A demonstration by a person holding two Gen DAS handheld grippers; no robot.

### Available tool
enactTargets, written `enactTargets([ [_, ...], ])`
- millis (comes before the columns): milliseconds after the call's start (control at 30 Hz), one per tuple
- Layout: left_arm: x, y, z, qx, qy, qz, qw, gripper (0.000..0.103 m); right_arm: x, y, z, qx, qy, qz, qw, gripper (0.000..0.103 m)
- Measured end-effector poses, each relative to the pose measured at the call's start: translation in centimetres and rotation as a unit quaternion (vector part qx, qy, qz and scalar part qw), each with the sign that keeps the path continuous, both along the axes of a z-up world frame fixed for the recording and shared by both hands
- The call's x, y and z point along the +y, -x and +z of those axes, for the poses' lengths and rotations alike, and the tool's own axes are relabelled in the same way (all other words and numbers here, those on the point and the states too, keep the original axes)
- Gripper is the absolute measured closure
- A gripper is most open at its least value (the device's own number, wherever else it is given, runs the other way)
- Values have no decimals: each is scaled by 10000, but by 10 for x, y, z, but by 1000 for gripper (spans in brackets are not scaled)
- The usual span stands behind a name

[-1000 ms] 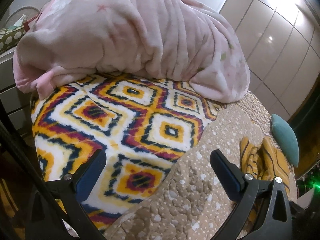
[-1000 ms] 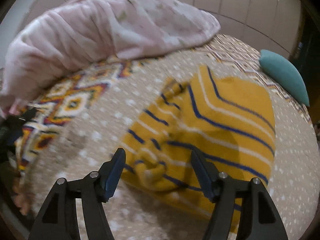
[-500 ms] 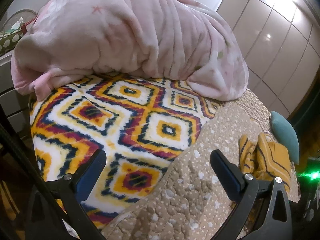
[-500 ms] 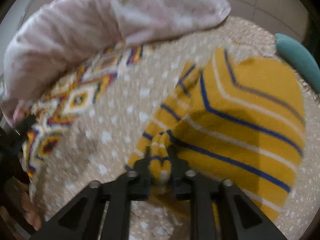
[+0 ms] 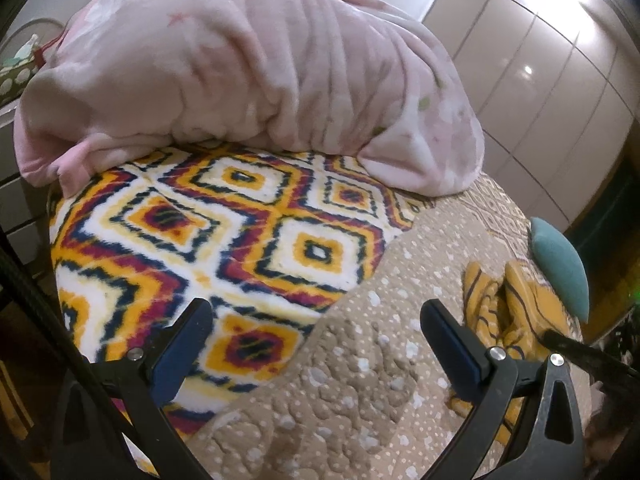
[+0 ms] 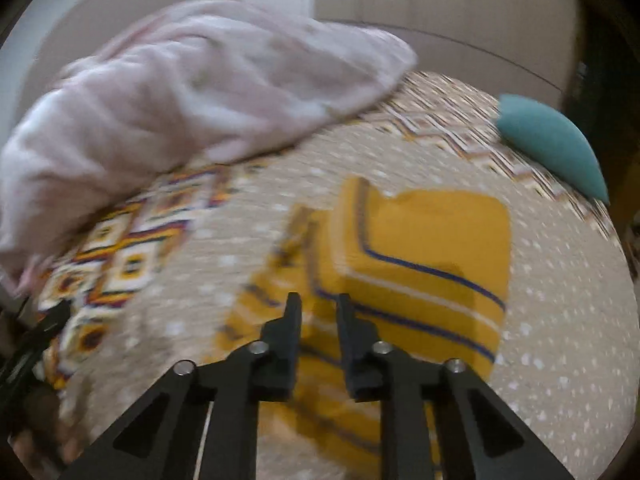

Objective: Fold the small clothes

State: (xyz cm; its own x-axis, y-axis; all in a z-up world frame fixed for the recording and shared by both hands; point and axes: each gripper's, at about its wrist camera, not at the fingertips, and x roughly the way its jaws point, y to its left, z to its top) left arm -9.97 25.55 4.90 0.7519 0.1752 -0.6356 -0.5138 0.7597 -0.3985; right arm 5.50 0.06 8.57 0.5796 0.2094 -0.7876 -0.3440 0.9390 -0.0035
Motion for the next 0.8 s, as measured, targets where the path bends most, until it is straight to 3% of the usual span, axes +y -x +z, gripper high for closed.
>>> enactTargets([
  [133,-9,-3,3,-28,-110,-154,9998,0,16,-28,-35,578,-93,30,9983,90],
  [267,-17,-6,7,-73,-194,-259,9995,0,30,-48,-45,919,-420,119,9948,98],
  [333,-22,-8,9,-88,-221,-320,9992,0,38,-52,-48,1019,-282,222,9941,98],
  [400,-28,-10,11,-122,-220,-393,9989,0,36,-51,-48,1108,-342,329,9927,98],
  [533,-46,-17,15,-196,-214,-682,9973,0,-7,-39,-16,1046,-1192,327,9868,98],
  [633,-62,-27,14,-187,-267,-934,9951,0,-47,-20,12,589,-1560,197,9858,74],
  [700,-74,-41,12,-125,-234,-1194,9925,0,-76,-8,22,365,-1607,69,9863,52],
  [800,-90,-72,4,-5,455,-1744,9836,0,-118,-1,16,342,-1621,-183,9860,37],
])
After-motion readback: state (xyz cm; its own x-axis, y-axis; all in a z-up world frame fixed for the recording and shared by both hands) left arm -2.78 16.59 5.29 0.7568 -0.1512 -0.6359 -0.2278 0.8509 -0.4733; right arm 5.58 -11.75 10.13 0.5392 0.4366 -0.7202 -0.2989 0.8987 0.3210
